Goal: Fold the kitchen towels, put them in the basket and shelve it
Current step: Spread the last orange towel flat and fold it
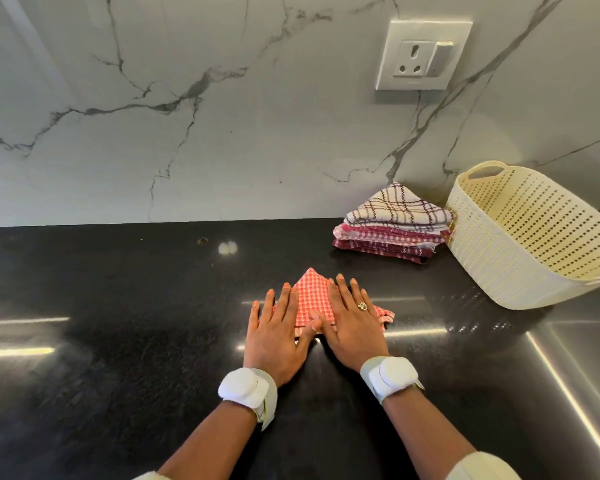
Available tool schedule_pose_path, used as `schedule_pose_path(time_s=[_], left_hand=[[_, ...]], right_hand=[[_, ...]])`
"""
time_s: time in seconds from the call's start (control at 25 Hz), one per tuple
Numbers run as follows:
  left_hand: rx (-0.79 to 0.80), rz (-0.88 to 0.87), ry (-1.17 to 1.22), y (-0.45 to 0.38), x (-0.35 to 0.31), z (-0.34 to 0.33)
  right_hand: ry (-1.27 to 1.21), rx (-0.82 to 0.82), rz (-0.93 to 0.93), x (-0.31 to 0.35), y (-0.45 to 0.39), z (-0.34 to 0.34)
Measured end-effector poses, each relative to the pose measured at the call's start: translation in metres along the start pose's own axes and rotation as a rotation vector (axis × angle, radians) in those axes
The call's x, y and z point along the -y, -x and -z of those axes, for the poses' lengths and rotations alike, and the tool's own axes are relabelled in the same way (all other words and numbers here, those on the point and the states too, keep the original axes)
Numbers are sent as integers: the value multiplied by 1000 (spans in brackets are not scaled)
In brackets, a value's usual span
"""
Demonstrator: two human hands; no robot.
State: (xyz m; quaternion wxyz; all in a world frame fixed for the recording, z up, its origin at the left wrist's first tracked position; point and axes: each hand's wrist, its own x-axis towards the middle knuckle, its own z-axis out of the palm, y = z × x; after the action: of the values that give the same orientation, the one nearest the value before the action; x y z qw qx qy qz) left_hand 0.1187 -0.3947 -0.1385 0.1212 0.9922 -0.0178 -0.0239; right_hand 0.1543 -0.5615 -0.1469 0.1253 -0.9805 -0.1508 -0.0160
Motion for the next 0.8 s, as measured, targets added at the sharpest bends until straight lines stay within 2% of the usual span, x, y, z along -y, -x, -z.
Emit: schedule_pose_path(time_s=[0.32,0.48,0.64,0.8], left_hand=[[-91,-29,52,3,2,-5],[-212,15,75,5,4,-4],[-250,120,105,4,9,-7],[-276,163,216,5,6,-4]], right_hand=[[36,0,-164,-19,38,7],[-99,-73,-217,-19,36,6],[-217,-182,-247,-21,38,4],[-222,-155,-310,-19,40,6]])
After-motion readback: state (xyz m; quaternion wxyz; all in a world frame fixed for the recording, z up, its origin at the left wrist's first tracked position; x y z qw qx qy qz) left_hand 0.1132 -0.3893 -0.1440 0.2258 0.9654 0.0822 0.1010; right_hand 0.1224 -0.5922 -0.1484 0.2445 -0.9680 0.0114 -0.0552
